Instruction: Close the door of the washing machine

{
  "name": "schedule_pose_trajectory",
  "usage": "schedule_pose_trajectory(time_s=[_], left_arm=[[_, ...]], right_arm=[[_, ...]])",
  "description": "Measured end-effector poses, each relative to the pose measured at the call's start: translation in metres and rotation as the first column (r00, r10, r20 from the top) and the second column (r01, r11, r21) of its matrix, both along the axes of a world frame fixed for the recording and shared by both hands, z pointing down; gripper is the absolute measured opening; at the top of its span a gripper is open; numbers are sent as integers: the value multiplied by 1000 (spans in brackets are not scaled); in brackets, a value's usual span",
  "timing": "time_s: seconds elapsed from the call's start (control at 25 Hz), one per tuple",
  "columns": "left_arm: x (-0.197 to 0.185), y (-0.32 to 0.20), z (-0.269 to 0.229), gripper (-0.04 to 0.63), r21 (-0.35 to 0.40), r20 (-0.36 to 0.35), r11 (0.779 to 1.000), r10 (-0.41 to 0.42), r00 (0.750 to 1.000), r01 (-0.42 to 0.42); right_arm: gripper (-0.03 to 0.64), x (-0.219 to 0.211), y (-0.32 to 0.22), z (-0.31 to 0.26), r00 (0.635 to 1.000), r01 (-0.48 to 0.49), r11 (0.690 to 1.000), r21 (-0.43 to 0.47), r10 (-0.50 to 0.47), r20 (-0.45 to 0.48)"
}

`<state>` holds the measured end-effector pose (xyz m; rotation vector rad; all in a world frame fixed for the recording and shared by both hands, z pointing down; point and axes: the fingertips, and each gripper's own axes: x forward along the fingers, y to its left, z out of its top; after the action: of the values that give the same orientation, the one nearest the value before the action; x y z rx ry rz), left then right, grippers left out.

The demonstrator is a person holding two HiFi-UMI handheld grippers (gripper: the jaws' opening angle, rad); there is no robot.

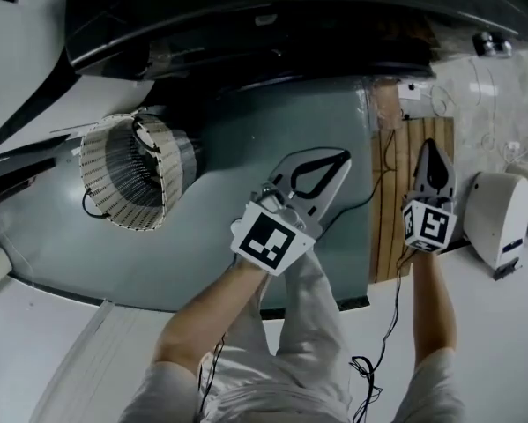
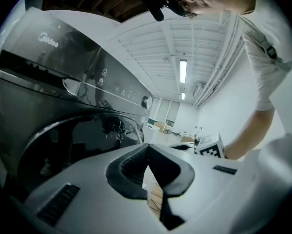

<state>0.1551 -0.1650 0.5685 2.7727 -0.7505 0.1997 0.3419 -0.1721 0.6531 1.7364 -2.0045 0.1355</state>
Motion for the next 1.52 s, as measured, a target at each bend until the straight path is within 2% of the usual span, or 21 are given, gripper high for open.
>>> schedule_pose_trajectory(time_s=[0.2,0.48,0.56,0.72,0.88,1.08,1.28,1.52], left_arm=[[-45,16,-44,3,-4,3,996,-92,996,92],[-113,25,-174,3,3,-83,962,-272,959,273],[-130,39,-208,3,-9,-73,953,-302,951,302],[-152,63,-265,3,-1,-71,945,-327,942,328],[-165,83,-306,3,35,-82,939,-338,937,342],[-186,106,-349,3,87,-108,922,-368,923,378],[-207,117,-386,3,153,-143,893,-405,903,424],[-228,134,-423,3,225,-179,857,-432,884,464]], right_arm=[[11,-51,34,-76,992,120,992,27,-121,46],[11,-121,43,-211,955,252,964,86,-262,141],[11,-138,51,-253,944,276,956,95,-289,162],[11,-165,60,-341,920,321,932,171,-349,176],[11,-168,75,-391,919,326,924,200,-360,164],[11,-162,103,-432,926,307,924,227,-345,152],[11,-158,119,-475,932,269,914,304,-327,155],[11,-157,144,-513,927,269,885,380,-344,146]])
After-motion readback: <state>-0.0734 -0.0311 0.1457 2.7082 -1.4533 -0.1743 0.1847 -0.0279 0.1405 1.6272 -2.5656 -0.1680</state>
